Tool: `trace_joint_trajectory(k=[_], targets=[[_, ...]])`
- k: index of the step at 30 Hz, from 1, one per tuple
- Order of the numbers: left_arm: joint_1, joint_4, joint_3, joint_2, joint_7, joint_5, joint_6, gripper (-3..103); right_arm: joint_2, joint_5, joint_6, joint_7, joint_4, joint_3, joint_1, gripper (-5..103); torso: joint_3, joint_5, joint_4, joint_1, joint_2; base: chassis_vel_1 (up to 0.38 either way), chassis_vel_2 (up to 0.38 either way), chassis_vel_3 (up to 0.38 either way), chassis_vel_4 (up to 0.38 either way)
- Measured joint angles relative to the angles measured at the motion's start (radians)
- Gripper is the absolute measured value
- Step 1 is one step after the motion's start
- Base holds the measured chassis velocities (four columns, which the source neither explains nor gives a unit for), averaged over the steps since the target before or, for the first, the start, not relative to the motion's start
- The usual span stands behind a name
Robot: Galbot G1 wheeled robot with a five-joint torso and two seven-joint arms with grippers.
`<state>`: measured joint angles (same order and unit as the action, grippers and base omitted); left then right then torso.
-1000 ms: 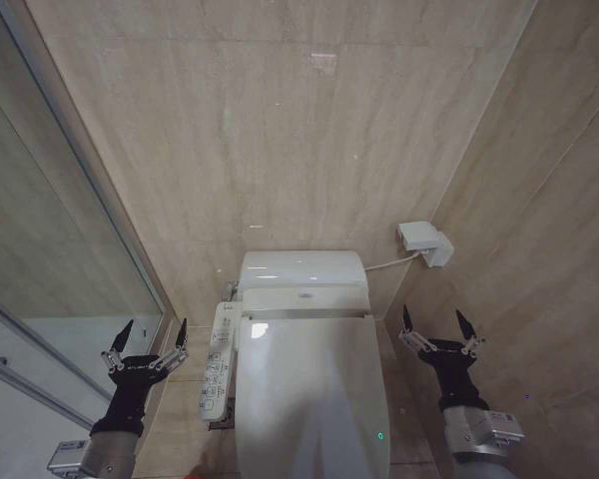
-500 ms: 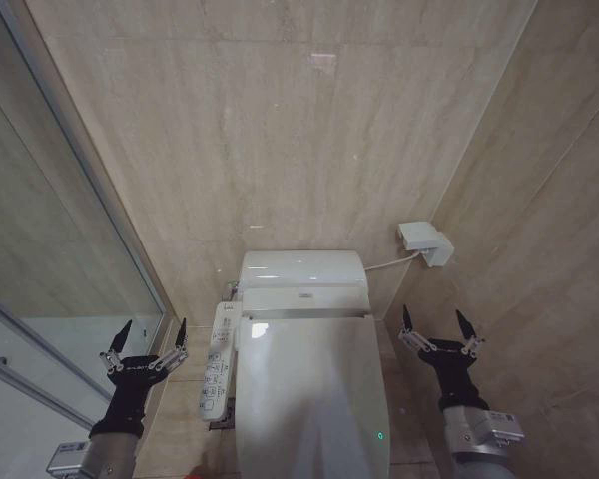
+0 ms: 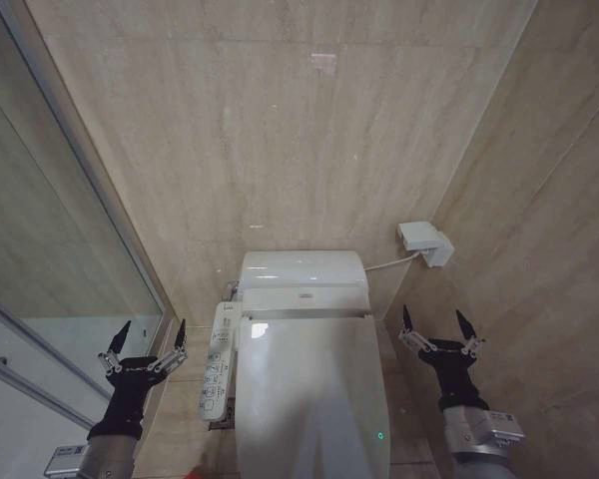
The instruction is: Open the toilet lid, clean the toilet bowl with a toilet brush, close the toilet lid, and flush.
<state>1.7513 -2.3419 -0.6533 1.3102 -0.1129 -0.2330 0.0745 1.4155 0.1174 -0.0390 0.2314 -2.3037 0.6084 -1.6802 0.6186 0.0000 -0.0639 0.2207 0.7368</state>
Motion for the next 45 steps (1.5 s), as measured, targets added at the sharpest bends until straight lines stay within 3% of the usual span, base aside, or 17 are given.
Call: trace_joint_trajectory(k=[45], targets=[[-0.001, 0.006, -0.003, -0.003, -0.005, 0.022, -0.006, 100, 0.000, 0.000, 0.000, 0.000, 0.000, 0.000, 0.000, 100, 0.000, 0.0000, 0.0000, 0.000, 0.000, 0.001, -0.001, -0.001, 0.001]])
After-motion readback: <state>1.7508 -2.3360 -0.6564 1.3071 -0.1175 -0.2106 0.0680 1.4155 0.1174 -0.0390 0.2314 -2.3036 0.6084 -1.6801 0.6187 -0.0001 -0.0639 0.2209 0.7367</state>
